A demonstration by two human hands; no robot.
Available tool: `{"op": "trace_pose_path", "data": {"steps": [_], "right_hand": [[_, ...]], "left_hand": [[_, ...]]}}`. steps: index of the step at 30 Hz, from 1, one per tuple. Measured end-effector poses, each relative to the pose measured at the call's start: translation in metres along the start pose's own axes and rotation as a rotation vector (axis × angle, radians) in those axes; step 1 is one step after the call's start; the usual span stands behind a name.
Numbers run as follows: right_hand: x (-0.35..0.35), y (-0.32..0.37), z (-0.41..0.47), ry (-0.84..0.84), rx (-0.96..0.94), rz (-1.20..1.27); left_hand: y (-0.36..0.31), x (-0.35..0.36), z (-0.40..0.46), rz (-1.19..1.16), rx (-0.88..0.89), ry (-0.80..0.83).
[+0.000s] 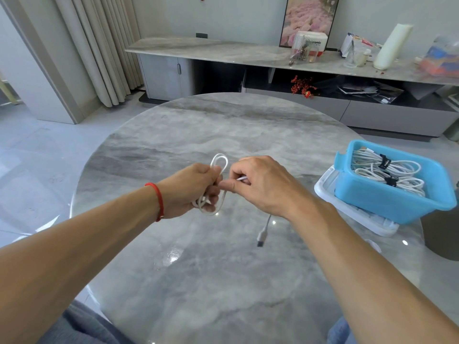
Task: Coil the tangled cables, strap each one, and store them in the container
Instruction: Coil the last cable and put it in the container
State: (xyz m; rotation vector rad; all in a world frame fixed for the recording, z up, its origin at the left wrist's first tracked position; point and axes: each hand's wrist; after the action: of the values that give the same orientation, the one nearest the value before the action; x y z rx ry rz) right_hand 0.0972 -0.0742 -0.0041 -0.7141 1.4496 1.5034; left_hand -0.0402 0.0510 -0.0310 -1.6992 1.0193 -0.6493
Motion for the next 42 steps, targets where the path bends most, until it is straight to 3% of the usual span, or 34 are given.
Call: {"op": "trace_pose_path", "data": {"steps": [4,10,18,24,32,37,42], "right_hand": [[0.007,-0.001,0.001,-0.038,-0.013,-0.063],[0.007,-0.003,0.003,-0.078,0.023,0.006],[-0.014,-0.020,0.000,0.150,0.128,0.101],[-0.020,-0.031,-0.002,-0.024,0.142,-0.111],[-0.007,-0.027,0.004,-0.157,0.302,0.359],[0.002,-0.020,0.007,-0.195,0.339,0.439],[-0.002,-0.018,0.007,-0.134,0.395,0.786]], "left_hand": [[0.002,0.008,-0.005,-0.028,-0.057,0.119],[-0.005,0.007,-0.003,-0.127,-0.127,0.175],[-0.006,0.002,0.003,0.145,-0.113,0.096],[-0.006,0.002,0.003,0.321,0.035,0.100],[0.000,0.012,-0.005,0.261,0.148,0.115],[0.001,0.018,-0.004,0.400,0.178,-0.064],[-0.004,0.021,-0.002,0.219,0.181,-0.025]]}}
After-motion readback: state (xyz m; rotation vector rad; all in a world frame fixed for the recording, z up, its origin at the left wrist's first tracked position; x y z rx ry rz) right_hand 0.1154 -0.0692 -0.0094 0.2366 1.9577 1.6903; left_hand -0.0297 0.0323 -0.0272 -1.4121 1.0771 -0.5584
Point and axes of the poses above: each hand's wrist, its own z-axis towards the middle knuckle, its own x-axis out of the palm, y = z × x
